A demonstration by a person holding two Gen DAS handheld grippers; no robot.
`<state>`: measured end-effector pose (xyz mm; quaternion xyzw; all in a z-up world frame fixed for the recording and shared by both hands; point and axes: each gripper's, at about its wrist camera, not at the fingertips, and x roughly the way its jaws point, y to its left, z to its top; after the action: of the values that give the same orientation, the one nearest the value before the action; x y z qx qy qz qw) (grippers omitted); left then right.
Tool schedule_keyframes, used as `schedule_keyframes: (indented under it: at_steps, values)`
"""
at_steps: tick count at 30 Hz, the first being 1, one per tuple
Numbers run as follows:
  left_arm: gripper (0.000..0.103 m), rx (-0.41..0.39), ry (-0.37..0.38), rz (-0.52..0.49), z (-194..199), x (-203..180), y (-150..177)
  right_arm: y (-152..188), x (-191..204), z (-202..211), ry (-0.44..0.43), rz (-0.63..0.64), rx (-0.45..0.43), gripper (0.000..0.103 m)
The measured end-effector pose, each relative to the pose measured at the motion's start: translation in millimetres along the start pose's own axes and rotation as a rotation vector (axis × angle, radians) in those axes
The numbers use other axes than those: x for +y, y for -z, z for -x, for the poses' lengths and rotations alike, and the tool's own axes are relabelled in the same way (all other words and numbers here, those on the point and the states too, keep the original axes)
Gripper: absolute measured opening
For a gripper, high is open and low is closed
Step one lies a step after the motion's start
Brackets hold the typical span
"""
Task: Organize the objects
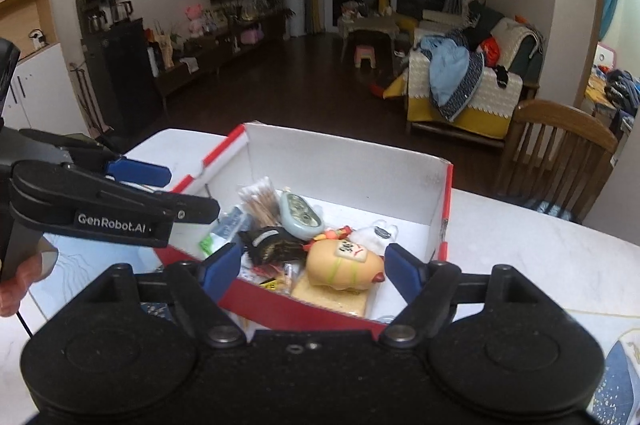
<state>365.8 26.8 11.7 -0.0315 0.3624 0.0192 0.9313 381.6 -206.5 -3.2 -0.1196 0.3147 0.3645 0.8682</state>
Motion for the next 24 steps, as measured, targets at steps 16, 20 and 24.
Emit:
schedule_keyframes:
  at_steps: [16, 20, 24]
  values:
    - [0.087, -0.072, -0.032, 0.008, 56.9, -6.2, 19.1, 18.9, 7.2, 53.6, -0.014, -0.047, -0.113, 0.103]
    - [0.103, -0.09, -0.03, 0.011, 70.5, -7.5, 25.0, 22.8, 5.4, 65.0, -0.012, -0.068, -0.125, 0.103]
    - [0.103, -0.104, -0.031, 0.0, 81.5, -12.7, 30.9, 25.2, 6.6, 73.6, -0.015, -0.074, -0.136, 0.103]
